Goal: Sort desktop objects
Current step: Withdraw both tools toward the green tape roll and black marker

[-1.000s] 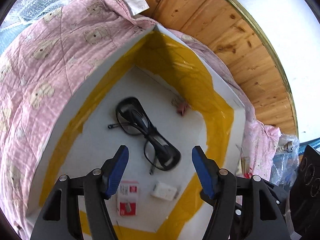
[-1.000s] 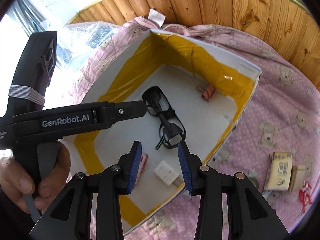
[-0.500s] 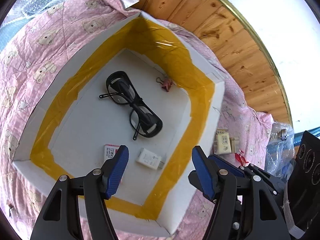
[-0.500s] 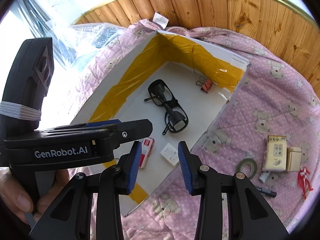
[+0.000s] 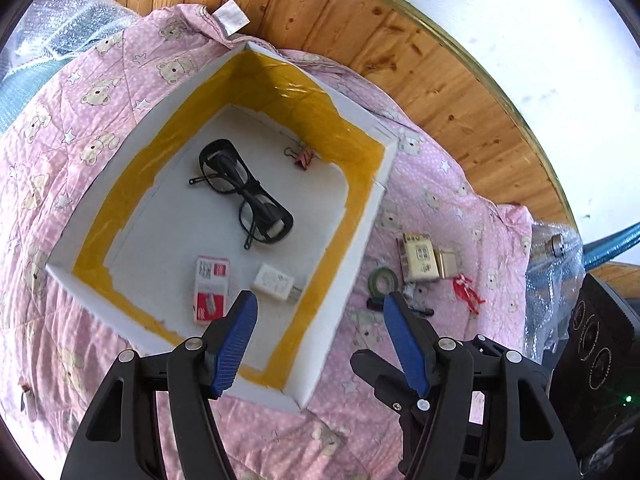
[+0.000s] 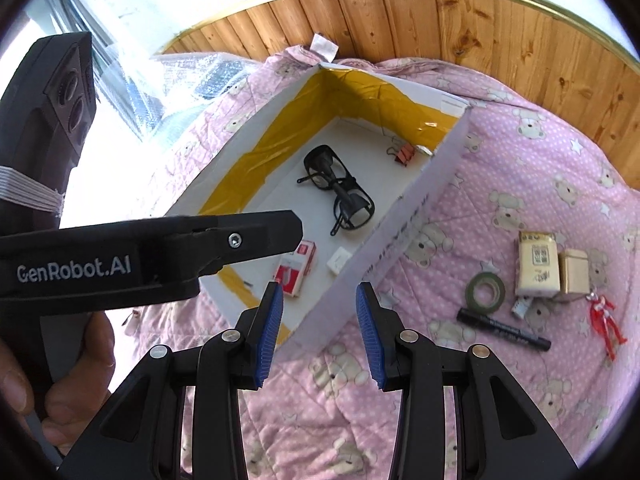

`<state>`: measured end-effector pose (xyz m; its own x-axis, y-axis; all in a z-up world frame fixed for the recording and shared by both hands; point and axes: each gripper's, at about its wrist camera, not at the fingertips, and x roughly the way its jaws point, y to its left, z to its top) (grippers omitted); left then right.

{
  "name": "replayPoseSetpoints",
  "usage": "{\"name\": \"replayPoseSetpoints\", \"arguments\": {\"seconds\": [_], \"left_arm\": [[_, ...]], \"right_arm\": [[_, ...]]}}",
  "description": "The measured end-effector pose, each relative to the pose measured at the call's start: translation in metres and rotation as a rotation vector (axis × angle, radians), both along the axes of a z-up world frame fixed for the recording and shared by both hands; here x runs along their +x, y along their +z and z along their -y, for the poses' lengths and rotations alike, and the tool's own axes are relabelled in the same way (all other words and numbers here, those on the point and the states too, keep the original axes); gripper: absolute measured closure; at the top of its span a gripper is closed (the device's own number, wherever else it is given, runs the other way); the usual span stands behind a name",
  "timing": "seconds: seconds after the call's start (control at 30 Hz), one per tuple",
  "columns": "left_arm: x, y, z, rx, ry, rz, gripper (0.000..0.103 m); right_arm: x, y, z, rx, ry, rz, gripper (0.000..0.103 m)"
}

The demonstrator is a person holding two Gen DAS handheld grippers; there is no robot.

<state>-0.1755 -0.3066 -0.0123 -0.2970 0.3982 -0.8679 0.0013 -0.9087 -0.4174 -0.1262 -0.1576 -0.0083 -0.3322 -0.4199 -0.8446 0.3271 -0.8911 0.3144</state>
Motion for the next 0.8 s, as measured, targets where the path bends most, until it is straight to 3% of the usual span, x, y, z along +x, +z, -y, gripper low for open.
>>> {"name": "replayPoseSetpoints", "arguments": {"seconds": [0.5,0.8], "left_arm": [[0.039,0.028,-0.036,-0.034,-0.053,-0.038,0.036],[0.046,0.027,-0.067,-0.047,-0.119,-0.027,0.036]], "right_arm": [[0.043,0.017,-0.035,-0.022,-0.040,-0.052,0.062],[0.057,0.008,-0.074,-0.032,-0.123,-0.029,0.063]]}}
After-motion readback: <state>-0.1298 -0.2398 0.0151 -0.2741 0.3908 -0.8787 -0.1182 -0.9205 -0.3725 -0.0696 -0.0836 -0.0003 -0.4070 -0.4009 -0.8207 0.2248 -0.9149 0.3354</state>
